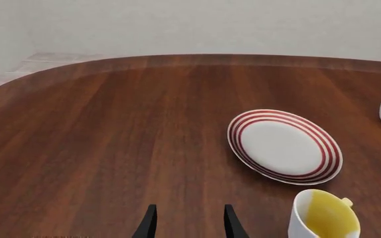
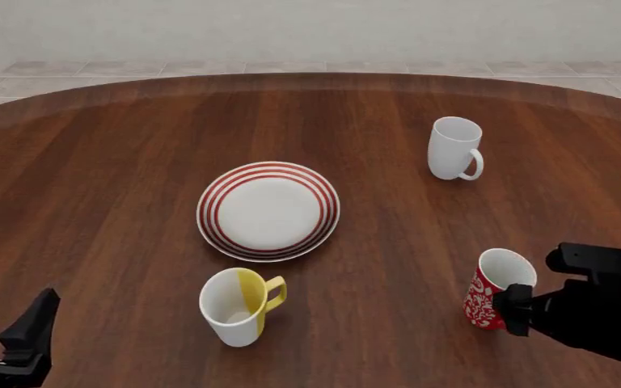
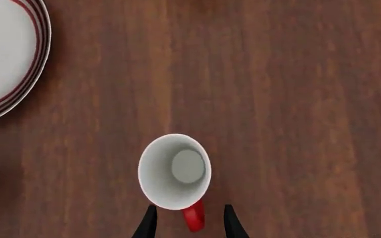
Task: Pick up the red mug and put it on the plate
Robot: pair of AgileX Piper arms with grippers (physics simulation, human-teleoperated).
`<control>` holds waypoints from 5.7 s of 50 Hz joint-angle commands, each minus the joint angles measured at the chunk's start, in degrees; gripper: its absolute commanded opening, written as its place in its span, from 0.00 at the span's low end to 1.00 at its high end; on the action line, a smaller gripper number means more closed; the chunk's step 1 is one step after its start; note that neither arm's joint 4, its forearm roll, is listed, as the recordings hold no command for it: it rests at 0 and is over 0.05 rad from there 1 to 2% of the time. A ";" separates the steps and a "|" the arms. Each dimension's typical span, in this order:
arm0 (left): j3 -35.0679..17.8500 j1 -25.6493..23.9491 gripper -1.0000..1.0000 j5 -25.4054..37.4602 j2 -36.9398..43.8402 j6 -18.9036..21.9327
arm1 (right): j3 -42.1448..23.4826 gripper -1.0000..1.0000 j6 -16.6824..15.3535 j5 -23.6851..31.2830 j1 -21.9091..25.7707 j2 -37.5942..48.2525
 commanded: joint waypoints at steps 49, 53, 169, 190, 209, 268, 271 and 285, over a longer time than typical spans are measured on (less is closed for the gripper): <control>0.31 0.07 1.00 -1.15 1.24 0.32 | 2.41 0.00 1.35 -4.85 1.13 3.08; 0.40 0.14 1.00 -1.50 1.51 0.39 | 2.29 0.00 1.47 -4.47 1.66 2.74; 0.80 -0.67 1.00 -3.46 1.66 -1.72 | -63.22 0.00 -44.76 27.11 -4.28 42.01; 0.80 -1.06 1.00 0.29 -1.60 -1.90 | -70.02 0.00 -47.58 25.21 -1.98 46.90; 0.80 -1.15 1.00 0.95 -1.82 -1.74 | -78.23 0.00 -40.02 24.42 10.83 49.90; 0.77 -0.23 1.00 1.91 -2.60 -1.32 | -86.57 0.00 -26.42 24.25 23.75 56.59; 0.76 -0.25 1.00 1.89 -2.59 -1.25 | -86.10 0.00 -26.40 23.82 24.11 56.56; 0.78 -0.30 1.00 1.97 -2.59 -1.14 | -85.24 0.00 -20.42 22.81 28.13 56.56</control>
